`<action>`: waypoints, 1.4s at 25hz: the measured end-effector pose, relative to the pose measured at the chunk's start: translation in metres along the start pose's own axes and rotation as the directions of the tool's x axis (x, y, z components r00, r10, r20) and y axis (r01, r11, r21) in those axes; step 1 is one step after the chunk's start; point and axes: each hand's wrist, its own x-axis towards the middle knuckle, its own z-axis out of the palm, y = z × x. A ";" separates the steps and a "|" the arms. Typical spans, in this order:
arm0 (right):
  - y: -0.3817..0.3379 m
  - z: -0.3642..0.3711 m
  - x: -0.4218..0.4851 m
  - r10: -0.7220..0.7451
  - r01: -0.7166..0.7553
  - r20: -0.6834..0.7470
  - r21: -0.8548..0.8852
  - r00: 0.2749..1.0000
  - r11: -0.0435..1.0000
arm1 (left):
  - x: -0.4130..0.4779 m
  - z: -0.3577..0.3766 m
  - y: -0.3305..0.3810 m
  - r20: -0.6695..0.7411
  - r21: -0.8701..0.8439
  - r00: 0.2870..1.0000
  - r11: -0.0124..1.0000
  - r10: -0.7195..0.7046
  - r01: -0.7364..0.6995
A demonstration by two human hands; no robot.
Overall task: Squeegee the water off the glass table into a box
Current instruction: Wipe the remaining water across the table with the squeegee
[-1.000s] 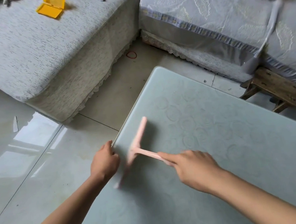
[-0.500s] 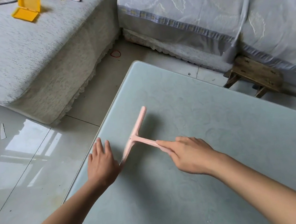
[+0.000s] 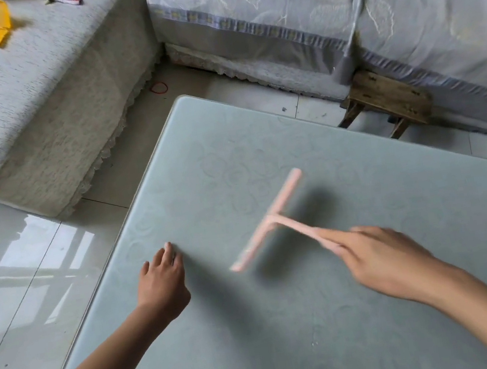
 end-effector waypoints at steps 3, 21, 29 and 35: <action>-0.055 0.020 0.033 -0.136 0.138 -0.052 0.040 0.989 0.990 | 0.002 -0.003 -0.003 0.095 0.095 0.995 0.995 0.005 -0.014; -0.020 0.041 0.011 -0.093 0.094 -0.032 0.045 0.995 0.995 | 0.013 -0.007 -0.002 0.245 0.011 0.969 0.999 -0.033 0.031; 0.064 0.021 -0.086 0.180 -0.172 0.057 -0.117 0.982 0.978 | 0.003 0.003 -0.016 0.181 -0.103 0.983 0.995 0.022 -0.004; -0.095 0.023 -0.010 -0.218 0.212 -0.055 -0.090 0.974 0.973 | -0.027 0.013 -0.040 -0.011 -0.236 0.985 0.958 -0.171 0.163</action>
